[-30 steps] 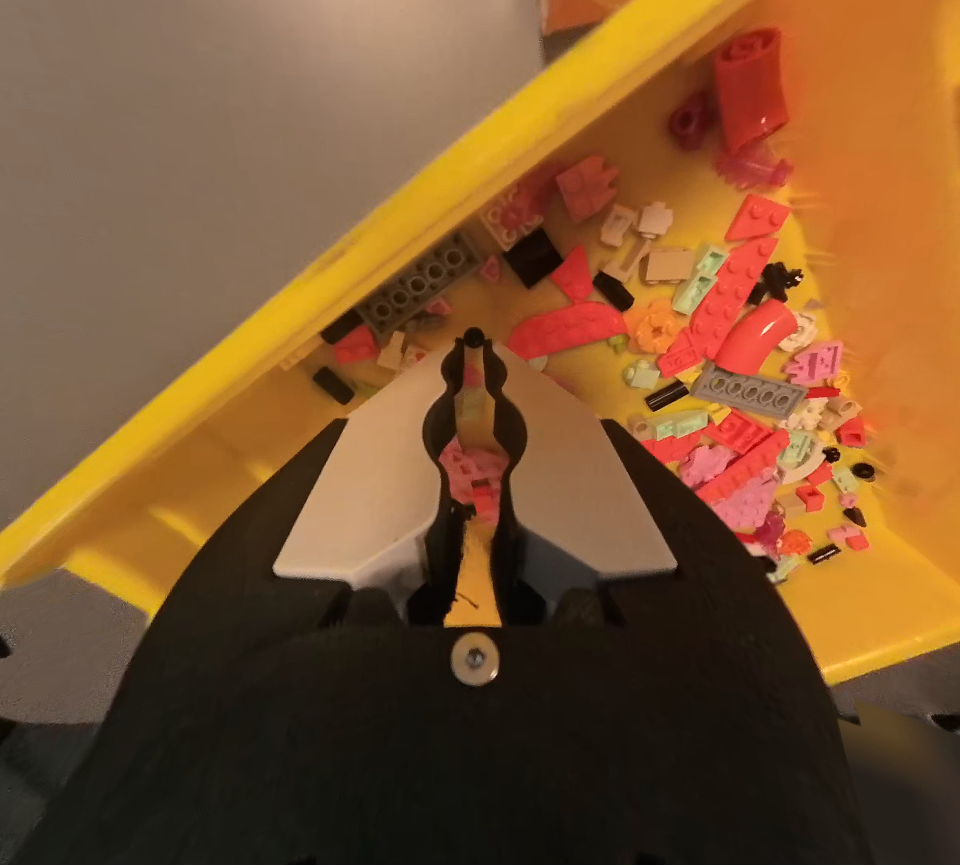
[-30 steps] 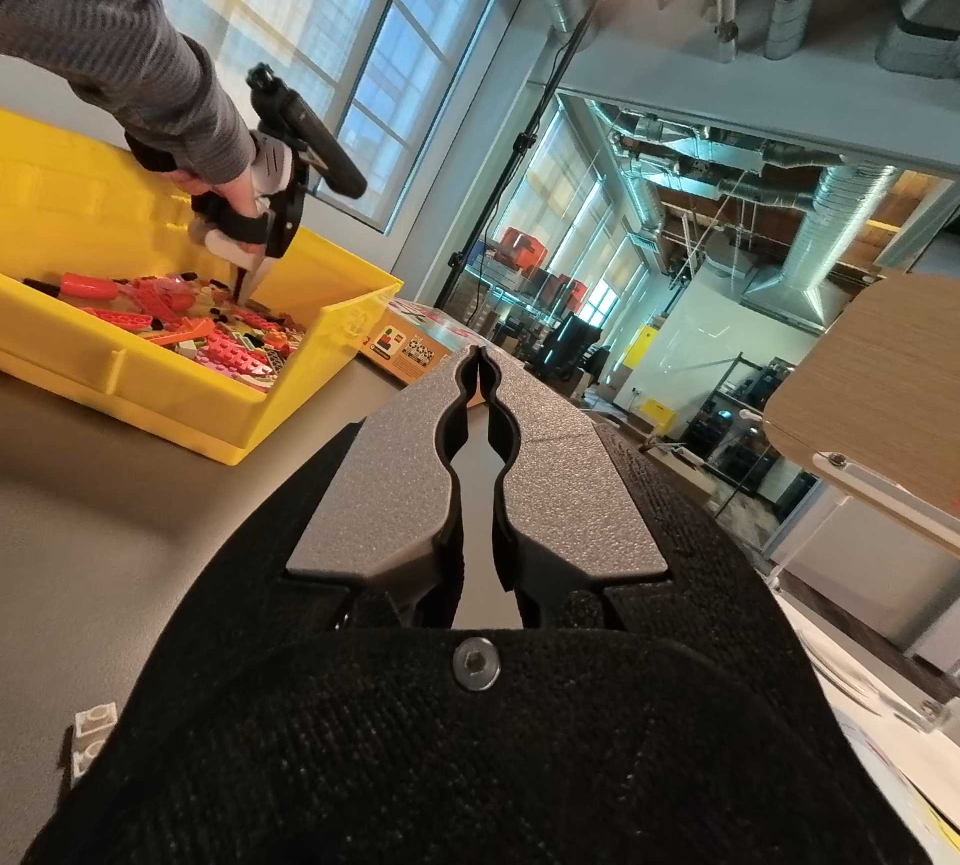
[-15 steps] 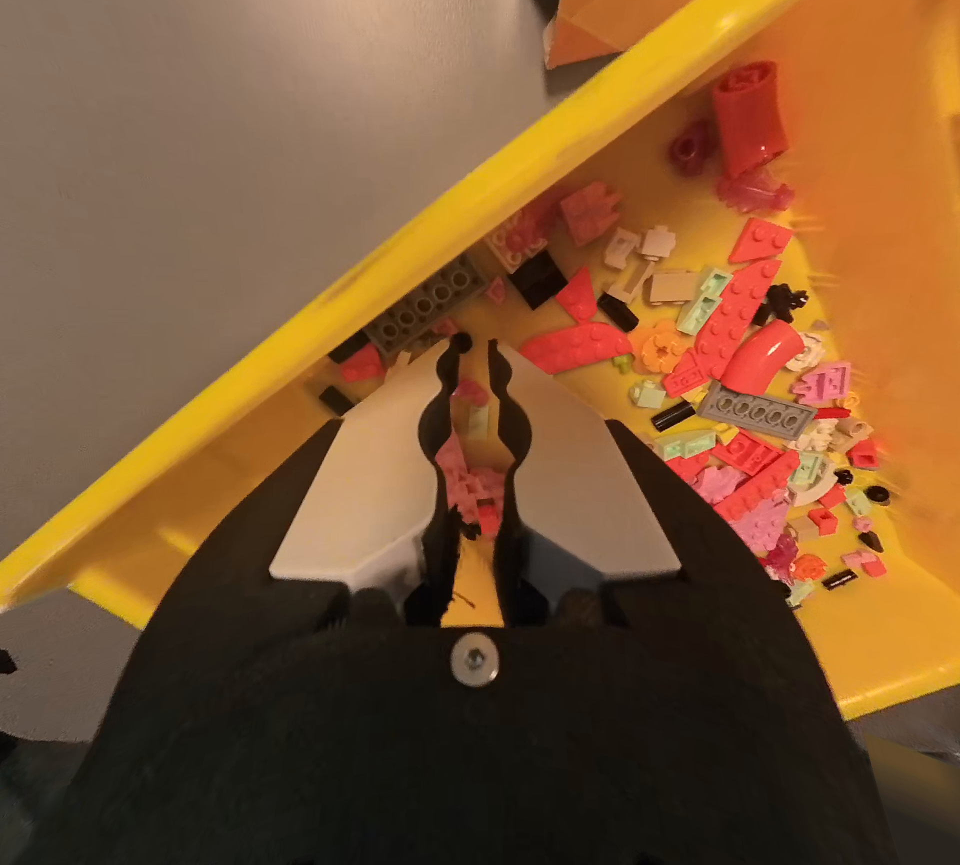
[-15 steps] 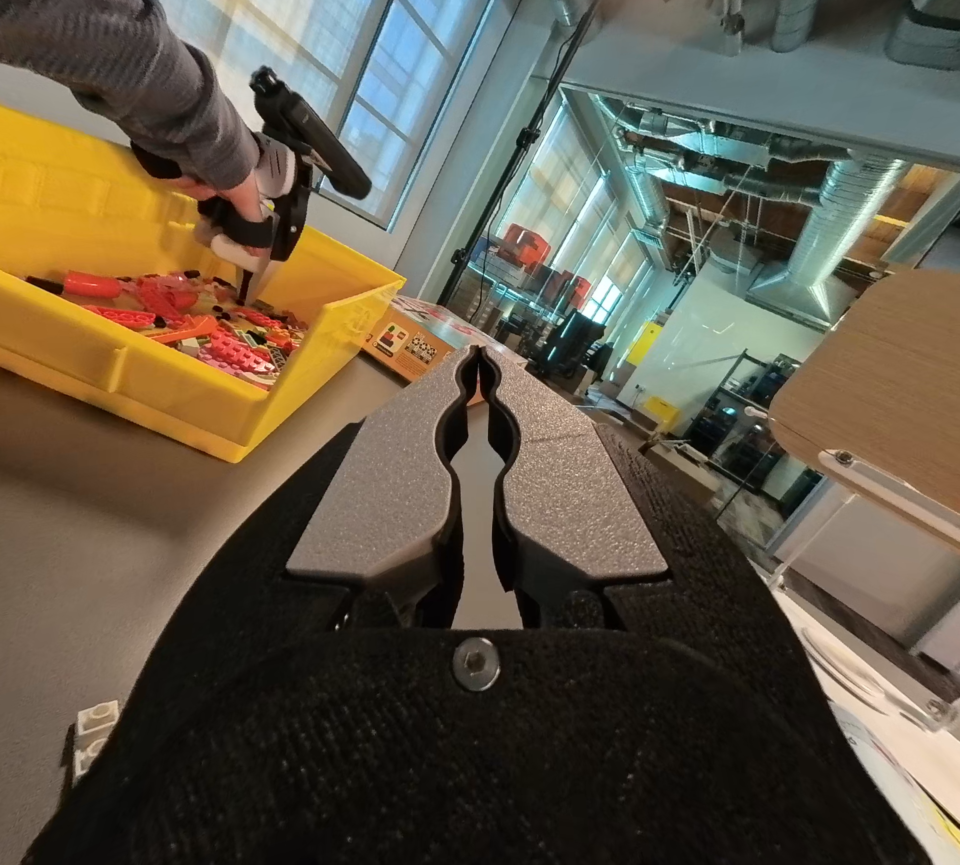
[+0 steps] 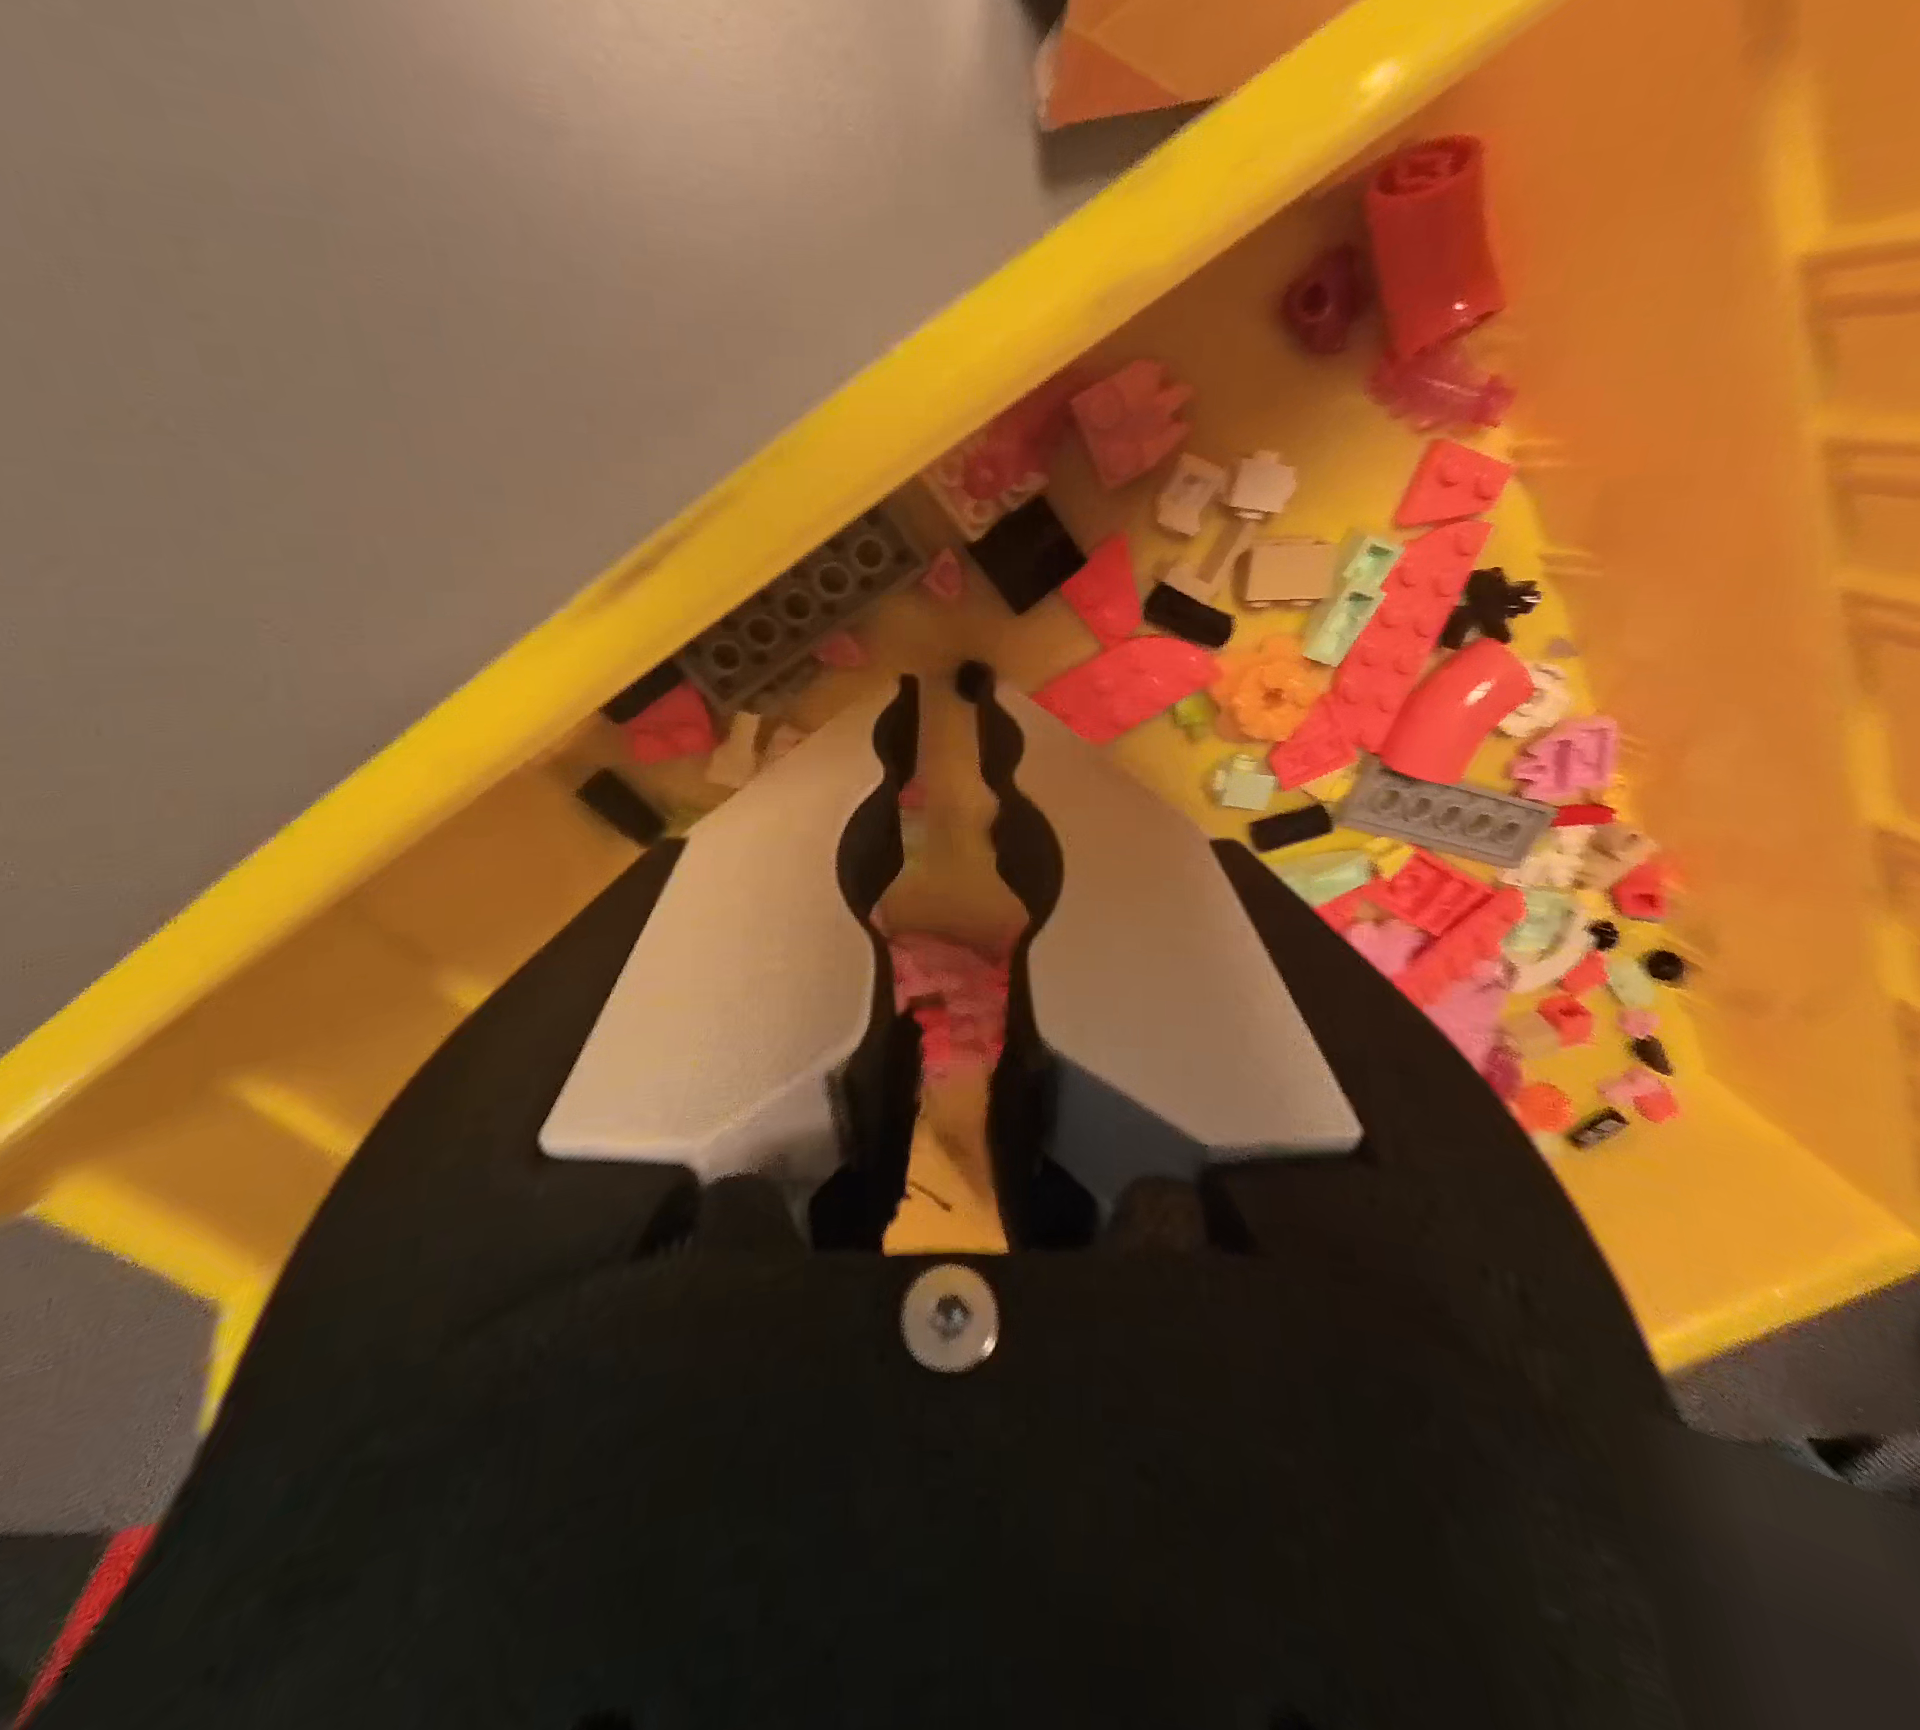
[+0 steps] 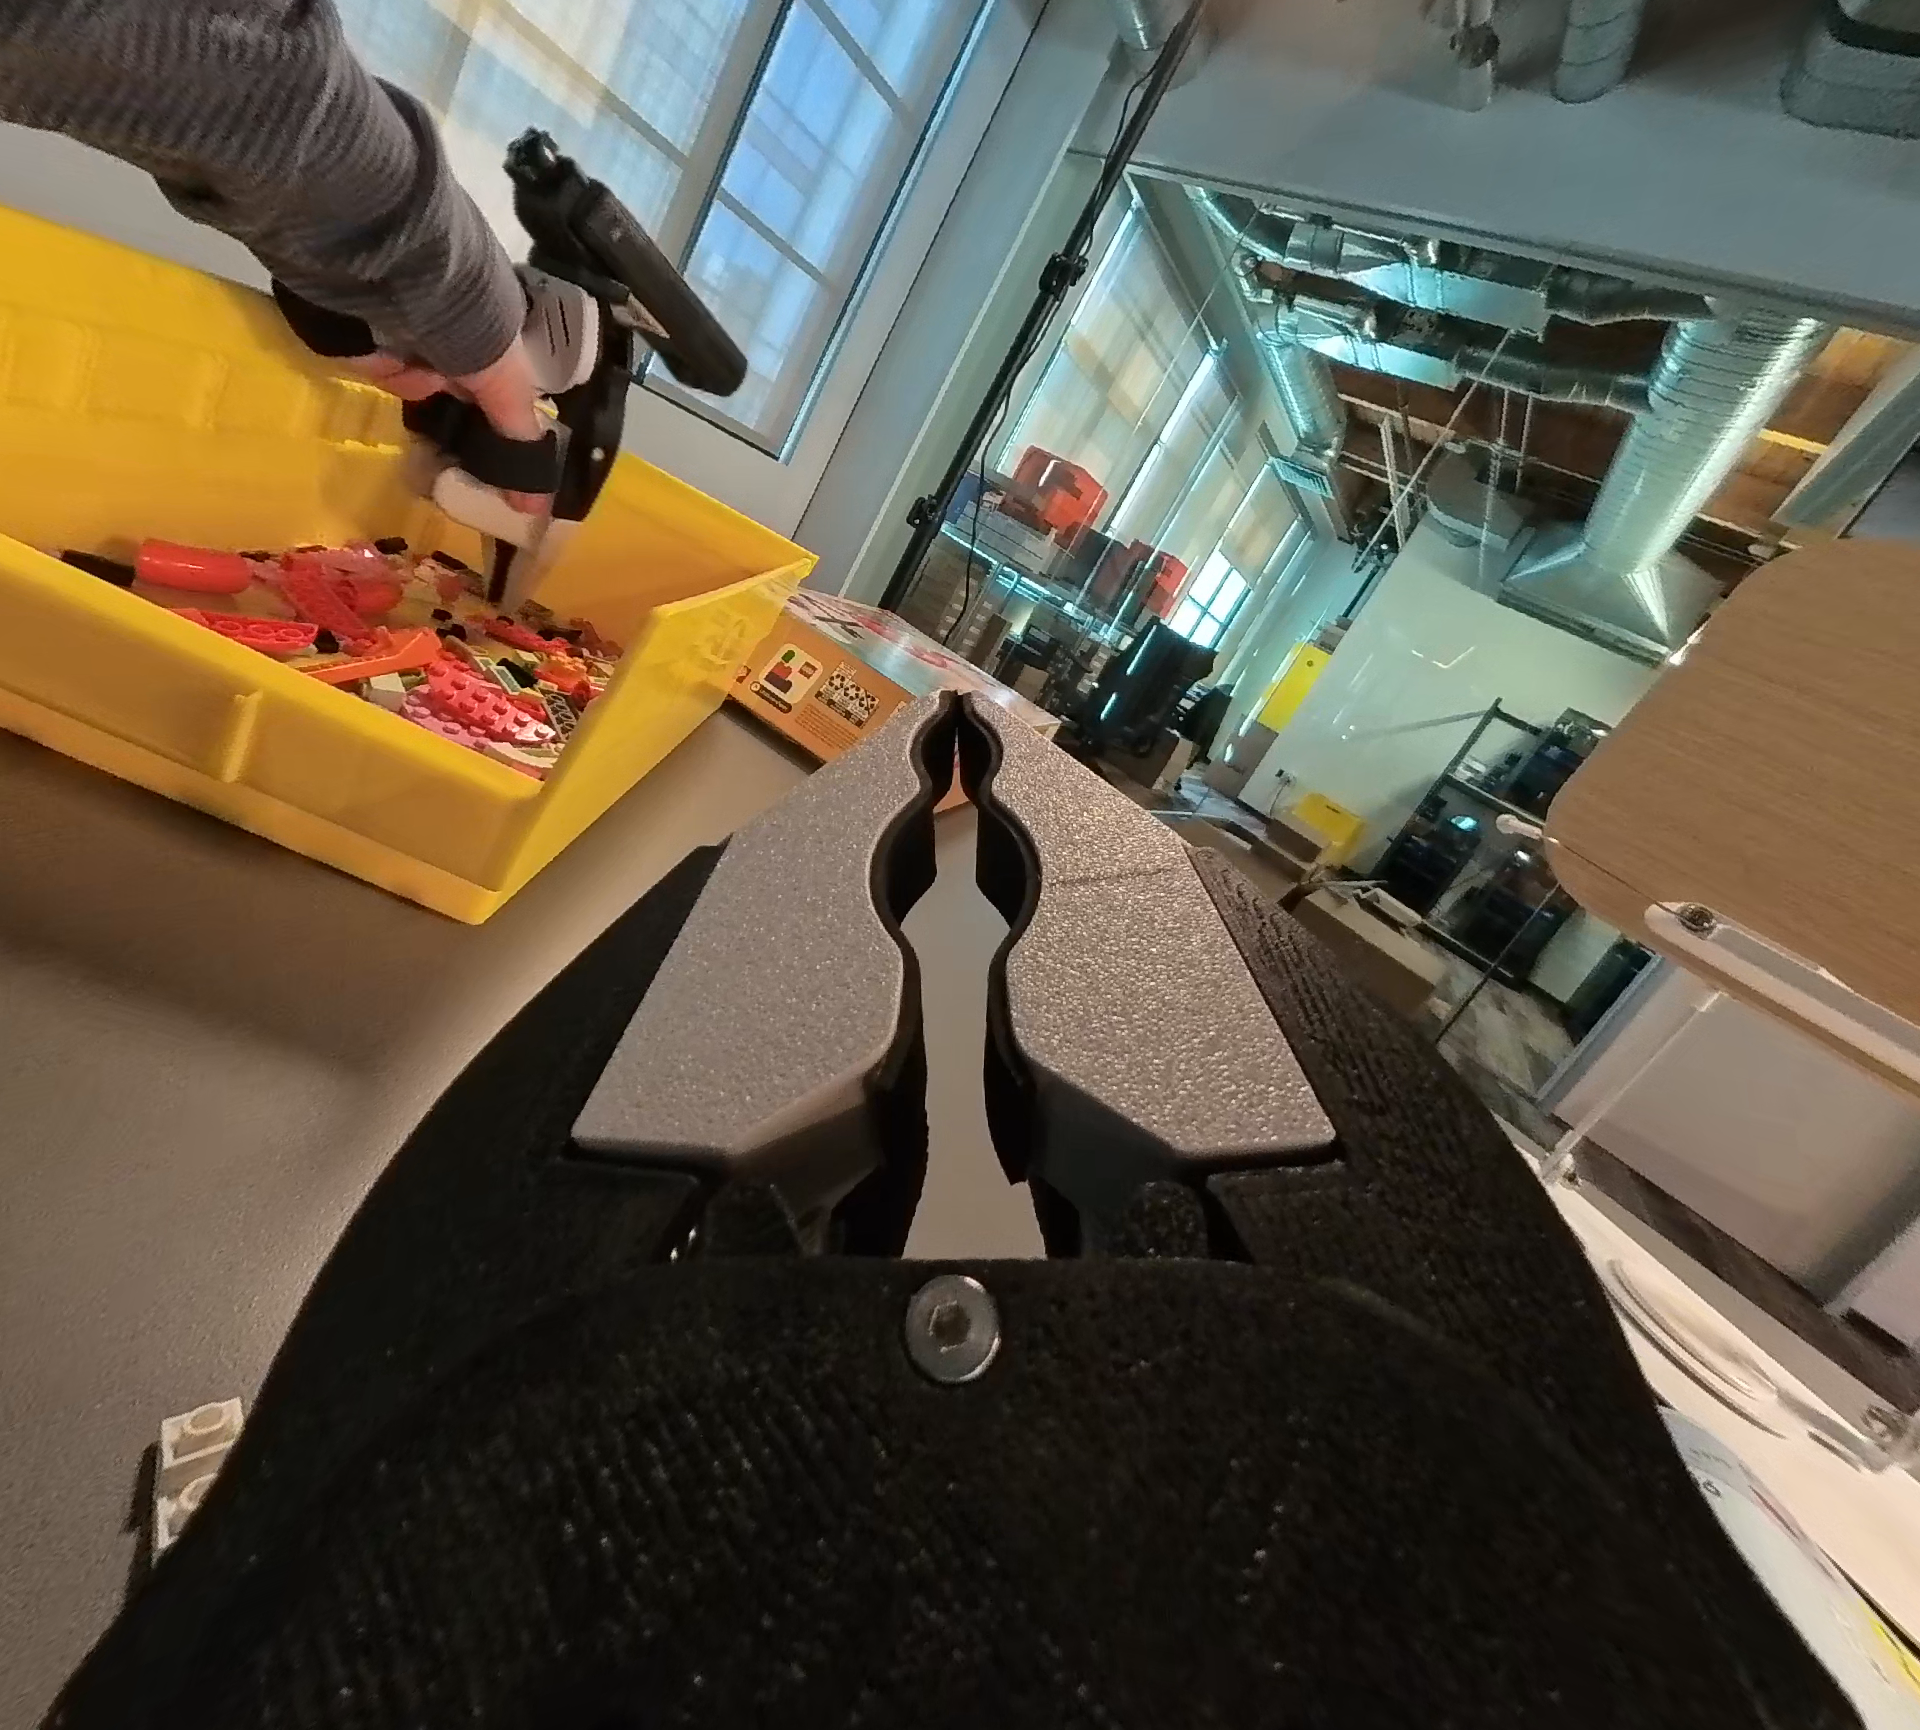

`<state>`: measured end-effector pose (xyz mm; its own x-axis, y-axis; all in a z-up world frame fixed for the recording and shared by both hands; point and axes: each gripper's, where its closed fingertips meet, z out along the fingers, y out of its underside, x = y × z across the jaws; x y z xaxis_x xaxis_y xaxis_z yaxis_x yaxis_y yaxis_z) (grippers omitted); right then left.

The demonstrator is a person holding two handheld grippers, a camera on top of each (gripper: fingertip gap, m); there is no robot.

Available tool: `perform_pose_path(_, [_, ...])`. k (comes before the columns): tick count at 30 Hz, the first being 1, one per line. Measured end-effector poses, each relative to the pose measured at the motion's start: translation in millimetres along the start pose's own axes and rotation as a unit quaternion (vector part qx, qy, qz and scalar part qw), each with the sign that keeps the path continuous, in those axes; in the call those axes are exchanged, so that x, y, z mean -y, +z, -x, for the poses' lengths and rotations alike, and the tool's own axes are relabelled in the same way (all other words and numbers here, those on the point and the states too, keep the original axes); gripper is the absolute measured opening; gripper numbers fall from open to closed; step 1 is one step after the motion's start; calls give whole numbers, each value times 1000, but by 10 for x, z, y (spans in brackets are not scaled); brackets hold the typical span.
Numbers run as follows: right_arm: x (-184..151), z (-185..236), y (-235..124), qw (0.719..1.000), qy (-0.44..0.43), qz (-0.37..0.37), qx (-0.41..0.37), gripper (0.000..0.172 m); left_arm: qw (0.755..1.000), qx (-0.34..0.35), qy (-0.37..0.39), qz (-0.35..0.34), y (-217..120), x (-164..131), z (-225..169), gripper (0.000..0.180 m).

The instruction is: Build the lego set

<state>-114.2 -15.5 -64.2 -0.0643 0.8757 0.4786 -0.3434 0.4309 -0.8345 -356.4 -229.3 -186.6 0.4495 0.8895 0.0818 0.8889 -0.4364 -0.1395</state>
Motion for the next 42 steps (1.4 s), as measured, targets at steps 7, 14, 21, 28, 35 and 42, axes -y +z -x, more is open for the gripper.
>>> perform_pose_path(7, [-5, 5, 4, 1000, 1, 2, 2, 0, 1000, 7, 11, -7, 22, 22, -12, 10])
perform_pose_path(14, [-7, -7, 4, 1000, 3, 2, -1, 0, 999, 20, 33, -9, 25, 27, -62, 8])
perform_pose_path(21, [-9, -4, 8, 1000, 5, 3, 0, 0, 999, 17, 39, -14, 25, 38, -123, 12])
perform_pose_path(28, [-11, -4, 9, 1000, 5, 3, 1, 0, 999, 14, 34, -11, 36, 48, -138, 13])
perform_pose_path(35, [-7, 9, 13, 1000, 5, 3, 3, 0, 999, 16, 39, -8, 54, 16, -116, 5])
perform_pose_path(42, [-9, 15, 15, 1000, 5, 3, 4, 0, 999, 22, 43, 1, 42, -44, -105, 12])
